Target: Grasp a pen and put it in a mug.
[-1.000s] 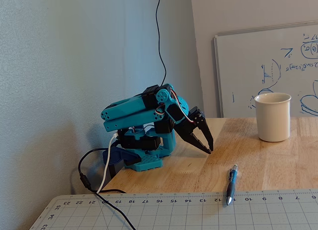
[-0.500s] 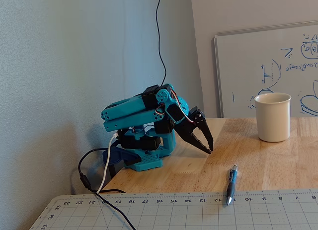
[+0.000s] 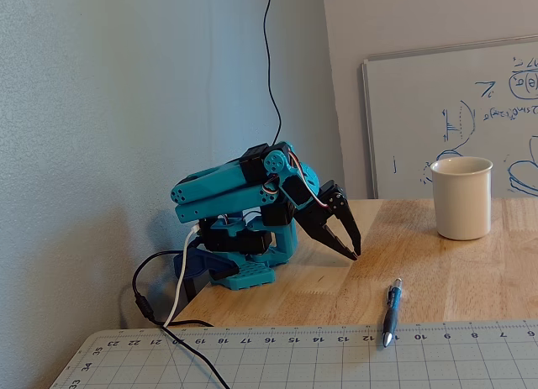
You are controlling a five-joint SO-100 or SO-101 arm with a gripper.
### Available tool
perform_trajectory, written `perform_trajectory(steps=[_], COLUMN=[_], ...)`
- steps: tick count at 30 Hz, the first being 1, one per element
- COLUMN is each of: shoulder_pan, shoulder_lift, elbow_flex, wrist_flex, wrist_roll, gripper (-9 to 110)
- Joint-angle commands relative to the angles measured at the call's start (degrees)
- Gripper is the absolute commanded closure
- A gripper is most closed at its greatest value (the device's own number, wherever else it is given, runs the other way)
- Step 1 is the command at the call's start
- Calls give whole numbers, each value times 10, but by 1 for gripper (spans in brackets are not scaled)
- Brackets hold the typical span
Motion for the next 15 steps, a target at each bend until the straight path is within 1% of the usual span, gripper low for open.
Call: perform_trajectory(steps=[1, 6, 10, 15], shoulder_pan=[2, 6, 6, 11], shoulder_lift=[15, 1, -79, -216], elbow_flex=[-10, -43, -105, -204], wrist_flex=[-7, -5, -6, -1], wrist_roll=[-16, -94, -166, -216], gripper=[101, 101, 100, 91])
